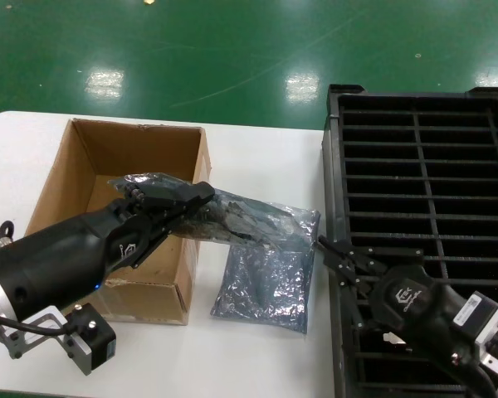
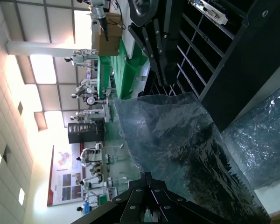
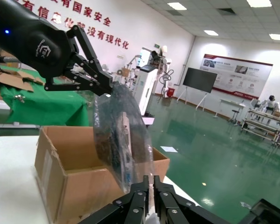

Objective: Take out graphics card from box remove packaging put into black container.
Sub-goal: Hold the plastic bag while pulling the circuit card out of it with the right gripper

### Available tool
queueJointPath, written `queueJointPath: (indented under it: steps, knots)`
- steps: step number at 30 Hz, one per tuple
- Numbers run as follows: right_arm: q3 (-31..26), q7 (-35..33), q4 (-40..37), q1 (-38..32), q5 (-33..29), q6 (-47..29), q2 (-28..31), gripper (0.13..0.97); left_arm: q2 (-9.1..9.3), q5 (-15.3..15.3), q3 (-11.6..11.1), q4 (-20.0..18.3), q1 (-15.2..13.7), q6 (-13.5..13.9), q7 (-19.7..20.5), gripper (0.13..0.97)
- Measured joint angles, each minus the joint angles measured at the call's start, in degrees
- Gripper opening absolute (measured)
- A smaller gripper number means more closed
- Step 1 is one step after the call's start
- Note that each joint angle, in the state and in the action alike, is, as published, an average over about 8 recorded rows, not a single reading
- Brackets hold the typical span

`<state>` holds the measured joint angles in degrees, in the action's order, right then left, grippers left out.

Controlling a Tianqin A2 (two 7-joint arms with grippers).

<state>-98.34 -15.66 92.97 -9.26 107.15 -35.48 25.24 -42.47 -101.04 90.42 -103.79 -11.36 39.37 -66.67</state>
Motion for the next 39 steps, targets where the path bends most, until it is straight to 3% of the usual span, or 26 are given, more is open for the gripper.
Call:
queueJointPath:
  steps: [13,39]
  knots:
    - [-2.6,-1.5,-2.4,-4.5,-2.8,1.1,-1.1,0.136,0.00,0.0,0.0,0.0,0.0,0.0,0.0,0.140]
    - [-5.7,-3.8,-4.3,-9.6,-4.0,-1.3,-0.9,0.134,0.01,0.0,0.0,0.0,0.0,0.0,0.0,0.140]
